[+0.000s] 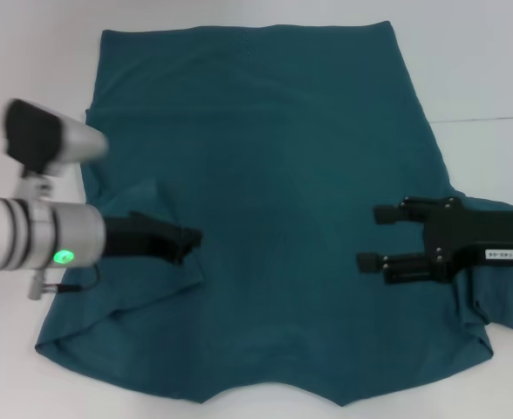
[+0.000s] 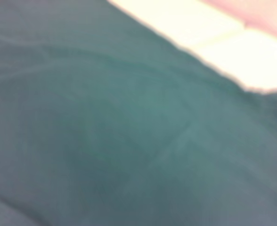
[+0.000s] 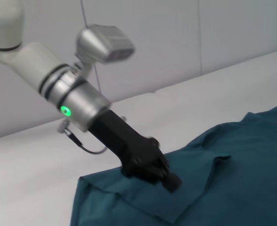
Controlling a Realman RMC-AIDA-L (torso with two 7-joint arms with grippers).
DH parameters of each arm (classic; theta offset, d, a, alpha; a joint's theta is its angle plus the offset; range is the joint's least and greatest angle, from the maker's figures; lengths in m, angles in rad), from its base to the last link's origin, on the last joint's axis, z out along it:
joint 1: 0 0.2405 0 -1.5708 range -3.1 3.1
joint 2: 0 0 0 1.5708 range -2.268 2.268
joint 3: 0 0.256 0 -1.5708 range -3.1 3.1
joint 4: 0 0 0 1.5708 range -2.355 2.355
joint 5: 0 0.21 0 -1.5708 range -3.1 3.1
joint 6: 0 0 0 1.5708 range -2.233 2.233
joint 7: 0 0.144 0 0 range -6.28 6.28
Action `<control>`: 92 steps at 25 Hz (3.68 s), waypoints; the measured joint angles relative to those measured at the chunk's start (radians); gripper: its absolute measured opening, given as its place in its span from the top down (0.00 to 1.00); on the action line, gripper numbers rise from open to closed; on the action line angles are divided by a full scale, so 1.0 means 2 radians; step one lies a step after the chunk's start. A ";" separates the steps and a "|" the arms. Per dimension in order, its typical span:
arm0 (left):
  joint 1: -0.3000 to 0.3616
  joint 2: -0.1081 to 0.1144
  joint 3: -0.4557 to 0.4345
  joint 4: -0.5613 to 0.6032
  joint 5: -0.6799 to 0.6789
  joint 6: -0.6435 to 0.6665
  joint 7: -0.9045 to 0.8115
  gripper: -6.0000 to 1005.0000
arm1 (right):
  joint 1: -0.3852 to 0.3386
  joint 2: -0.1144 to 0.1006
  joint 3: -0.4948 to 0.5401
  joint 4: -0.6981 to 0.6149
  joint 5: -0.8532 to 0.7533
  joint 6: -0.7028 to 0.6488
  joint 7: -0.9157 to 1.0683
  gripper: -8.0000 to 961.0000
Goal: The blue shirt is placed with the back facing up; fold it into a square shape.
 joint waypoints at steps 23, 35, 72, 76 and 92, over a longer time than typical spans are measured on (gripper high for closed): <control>0.056 0.023 -0.209 0.017 -0.052 0.303 0.062 0.62 | 0.025 0.000 -0.076 -0.222 -0.356 -0.070 0.313 0.11; 0.064 0.021 -0.211 0.018 -0.051 0.298 0.061 0.20 | 0.030 0.003 -0.171 -0.216 -0.431 -0.001 0.386 0.18; 0.059 0.023 -0.215 0.021 -0.049 0.279 0.059 0.15 | 0.036 -0.013 -0.269 -0.129 -0.434 0.080 0.465 0.19; 0.059 0.023 -0.215 0.021 -0.049 0.278 0.056 0.15 | 0.037 -0.014 -0.273 -0.124 -0.434 0.082 0.467 0.19; 0.059 0.022 -0.212 0.019 -0.049 0.275 0.056 0.16 | 0.041 -0.016 -0.277 -0.115 -0.434 0.084 0.469 0.26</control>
